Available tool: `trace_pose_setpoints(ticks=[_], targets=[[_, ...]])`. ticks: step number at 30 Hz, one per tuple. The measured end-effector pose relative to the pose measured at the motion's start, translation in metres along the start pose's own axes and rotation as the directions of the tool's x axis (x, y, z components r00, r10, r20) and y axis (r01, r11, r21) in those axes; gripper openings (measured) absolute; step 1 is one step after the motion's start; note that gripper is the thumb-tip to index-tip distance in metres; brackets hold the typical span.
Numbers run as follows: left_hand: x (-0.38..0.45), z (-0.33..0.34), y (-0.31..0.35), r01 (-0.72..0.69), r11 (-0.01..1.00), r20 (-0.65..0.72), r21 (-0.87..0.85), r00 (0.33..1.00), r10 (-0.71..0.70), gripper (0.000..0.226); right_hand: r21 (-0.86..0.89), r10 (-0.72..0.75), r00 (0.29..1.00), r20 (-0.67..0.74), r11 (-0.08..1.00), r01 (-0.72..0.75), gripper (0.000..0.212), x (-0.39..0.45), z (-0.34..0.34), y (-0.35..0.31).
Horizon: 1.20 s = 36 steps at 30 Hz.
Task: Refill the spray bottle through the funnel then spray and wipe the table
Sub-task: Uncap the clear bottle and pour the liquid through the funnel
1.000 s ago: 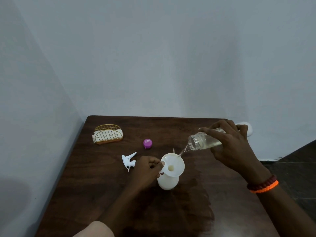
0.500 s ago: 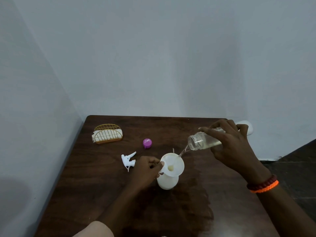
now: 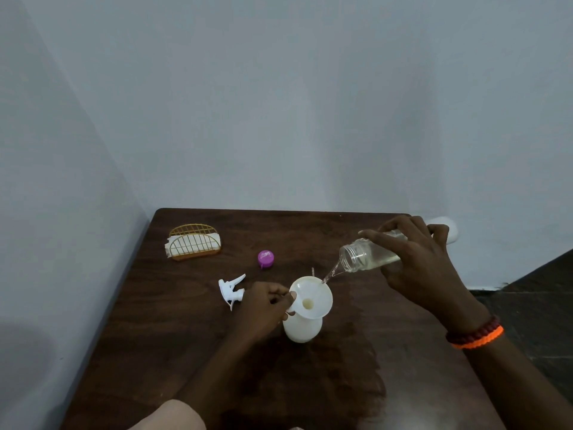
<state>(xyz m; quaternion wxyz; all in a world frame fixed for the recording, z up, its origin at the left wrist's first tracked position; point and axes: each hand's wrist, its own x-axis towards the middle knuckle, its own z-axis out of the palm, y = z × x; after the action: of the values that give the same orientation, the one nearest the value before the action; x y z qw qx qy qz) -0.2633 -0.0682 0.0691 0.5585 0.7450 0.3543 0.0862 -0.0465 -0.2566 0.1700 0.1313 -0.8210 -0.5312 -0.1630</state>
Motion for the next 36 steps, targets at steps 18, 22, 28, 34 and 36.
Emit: trace_pose_setpoints(ticks=[18,22,28,34,36], targets=[[0.000,0.000,-0.001,0.001,1.000,0.000,-0.011,1.000,-0.001,0.014,-0.019,-0.006,1.000,0.005,1.000,0.007,0.068,0.000,0.004,-0.002],[0.000,-0.001,-0.002,0.007,1.000,-0.005,-0.015,1.000,-0.007,0.014,-0.015,-0.010,1.000,-0.008,1.000,0.010,0.068,0.000,0.006,-0.003],[-0.001,-0.001,-0.002,-0.002,0.999,-0.007,-0.034,1.000,0.002,0.013,0.006,-0.010,1.000,-0.007,1.000,0.010,0.068,-0.002,0.011,-0.007],[-0.001,0.000,-0.003,0.001,0.999,-0.009,-0.044,1.000,-0.002,0.013,0.030,0.021,1.000,0.013,0.999,-0.022,0.067,-0.006,0.016,-0.015],[-0.001,0.000,-0.004,-0.002,0.999,-0.011,-0.045,1.000,0.001,0.014,0.058,0.044,0.998,0.051,0.997,-0.047,0.067,-0.009,0.019,-0.020]])
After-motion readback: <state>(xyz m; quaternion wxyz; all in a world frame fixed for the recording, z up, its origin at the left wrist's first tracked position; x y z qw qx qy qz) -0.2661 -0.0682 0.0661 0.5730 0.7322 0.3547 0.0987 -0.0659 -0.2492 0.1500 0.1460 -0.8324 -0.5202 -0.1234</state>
